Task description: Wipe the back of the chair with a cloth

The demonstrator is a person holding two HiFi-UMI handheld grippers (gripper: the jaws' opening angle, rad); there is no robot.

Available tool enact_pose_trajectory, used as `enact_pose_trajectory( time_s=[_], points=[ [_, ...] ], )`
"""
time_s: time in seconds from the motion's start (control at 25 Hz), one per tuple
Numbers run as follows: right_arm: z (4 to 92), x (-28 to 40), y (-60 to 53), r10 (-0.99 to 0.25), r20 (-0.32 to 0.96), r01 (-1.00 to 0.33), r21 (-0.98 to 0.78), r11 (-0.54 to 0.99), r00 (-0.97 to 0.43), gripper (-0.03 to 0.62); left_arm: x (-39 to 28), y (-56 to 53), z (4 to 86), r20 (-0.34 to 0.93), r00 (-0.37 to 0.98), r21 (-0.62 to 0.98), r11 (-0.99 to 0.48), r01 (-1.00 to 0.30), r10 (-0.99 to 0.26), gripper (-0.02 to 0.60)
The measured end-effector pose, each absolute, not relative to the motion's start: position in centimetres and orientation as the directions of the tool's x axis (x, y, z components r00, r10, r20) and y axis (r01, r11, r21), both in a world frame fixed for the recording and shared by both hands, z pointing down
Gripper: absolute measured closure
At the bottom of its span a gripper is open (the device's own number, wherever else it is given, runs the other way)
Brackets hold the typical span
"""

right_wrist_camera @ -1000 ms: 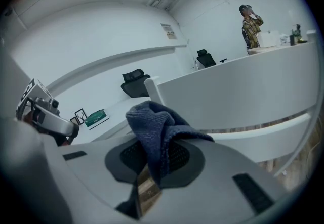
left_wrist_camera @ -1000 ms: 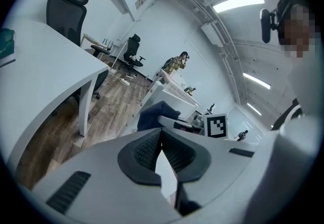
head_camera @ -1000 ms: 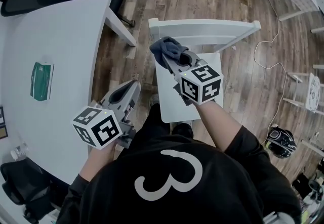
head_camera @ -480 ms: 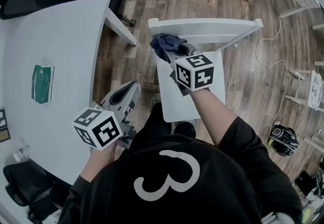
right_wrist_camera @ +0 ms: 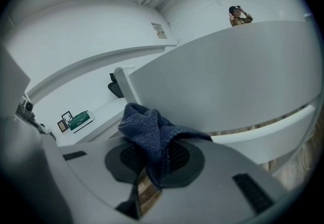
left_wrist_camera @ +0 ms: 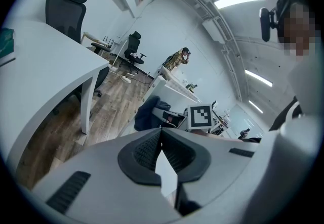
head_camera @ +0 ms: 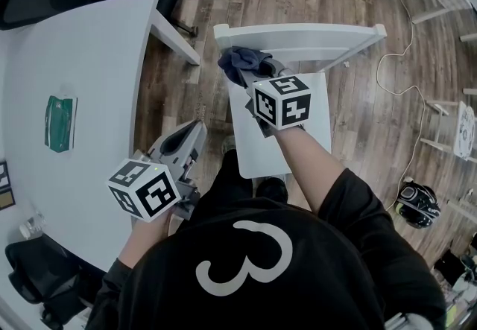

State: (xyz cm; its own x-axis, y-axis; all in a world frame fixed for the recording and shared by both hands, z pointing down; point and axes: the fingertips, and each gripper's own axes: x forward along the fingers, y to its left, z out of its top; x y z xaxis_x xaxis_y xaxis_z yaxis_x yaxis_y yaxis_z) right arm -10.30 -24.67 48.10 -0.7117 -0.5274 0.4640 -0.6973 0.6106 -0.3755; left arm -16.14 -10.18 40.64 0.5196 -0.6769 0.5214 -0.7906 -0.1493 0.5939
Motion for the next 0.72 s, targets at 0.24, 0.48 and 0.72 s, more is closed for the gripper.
enact_pose_trajectory(
  time_s=[0.24, 0.48, 0.72],
  points=[
    [48.1, -10.0, -24.7, -0.524, 0.463, -0.692, -0.359, 0.627, -0.715, 0.54, -15.7, -10.3, 40.9, 0.526, 0.527, 0.594, -0.154, -0.789, -0.668, 0.568],
    [48.2, -8.7, -25.1, -0.536, 0.463, -0.7, -0.34, 0.628, -0.705, 0.54, -14.8, -10.8, 41.4, 0.526, 0.545, 0.6, -0.169, -0.782, -0.653, 0.568],
    [48.3, -6.3, -25.8, -0.564, 0.466, -0.727, -0.35, 0.591, -0.682, 0.54, -13.8, -11.2, 41.4, 0.525, 0.558, 0.601, -0.185, -0.778, -0.643, 0.568]
  ],
)
